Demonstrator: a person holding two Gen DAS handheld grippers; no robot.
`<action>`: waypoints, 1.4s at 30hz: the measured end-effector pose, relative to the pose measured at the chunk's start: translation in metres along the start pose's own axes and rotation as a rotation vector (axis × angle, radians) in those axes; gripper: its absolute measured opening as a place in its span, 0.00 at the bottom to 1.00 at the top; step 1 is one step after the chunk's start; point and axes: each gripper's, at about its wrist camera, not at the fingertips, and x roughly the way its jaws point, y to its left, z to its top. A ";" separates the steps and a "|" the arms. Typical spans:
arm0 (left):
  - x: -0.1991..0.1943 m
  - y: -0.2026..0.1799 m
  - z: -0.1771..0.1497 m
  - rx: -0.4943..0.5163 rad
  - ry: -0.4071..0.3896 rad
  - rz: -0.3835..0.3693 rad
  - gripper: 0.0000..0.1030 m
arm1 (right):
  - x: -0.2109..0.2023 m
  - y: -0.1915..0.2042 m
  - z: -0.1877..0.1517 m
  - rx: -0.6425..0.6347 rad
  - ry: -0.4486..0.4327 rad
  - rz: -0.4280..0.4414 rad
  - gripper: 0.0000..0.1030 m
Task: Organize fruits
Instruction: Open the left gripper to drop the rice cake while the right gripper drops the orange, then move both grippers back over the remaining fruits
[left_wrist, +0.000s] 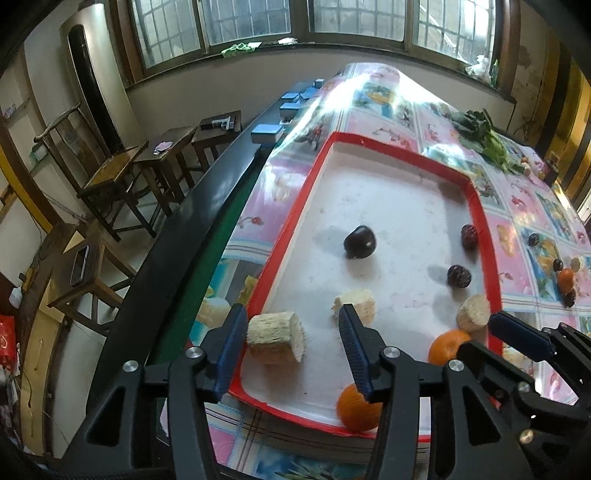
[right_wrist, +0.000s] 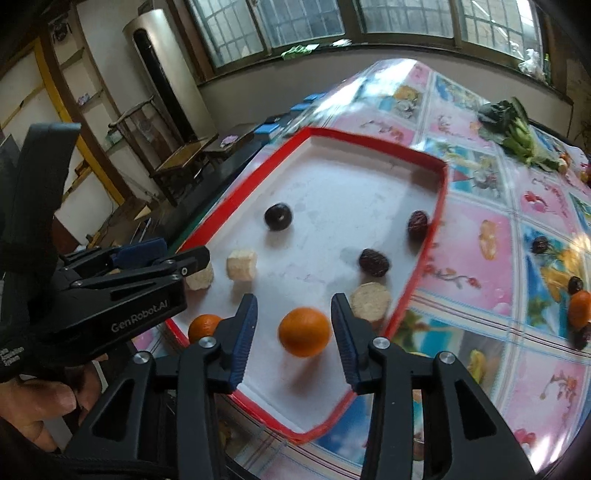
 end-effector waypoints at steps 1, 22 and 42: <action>-0.002 -0.003 0.001 0.000 -0.004 -0.006 0.50 | -0.004 -0.003 0.000 0.006 -0.008 -0.005 0.42; -0.013 -0.163 0.006 0.216 0.010 -0.209 0.52 | -0.103 -0.169 -0.050 0.324 -0.109 -0.243 0.42; 0.027 -0.254 0.032 0.267 0.102 -0.264 0.52 | -0.095 -0.255 -0.053 0.364 -0.061 -0.233 0.42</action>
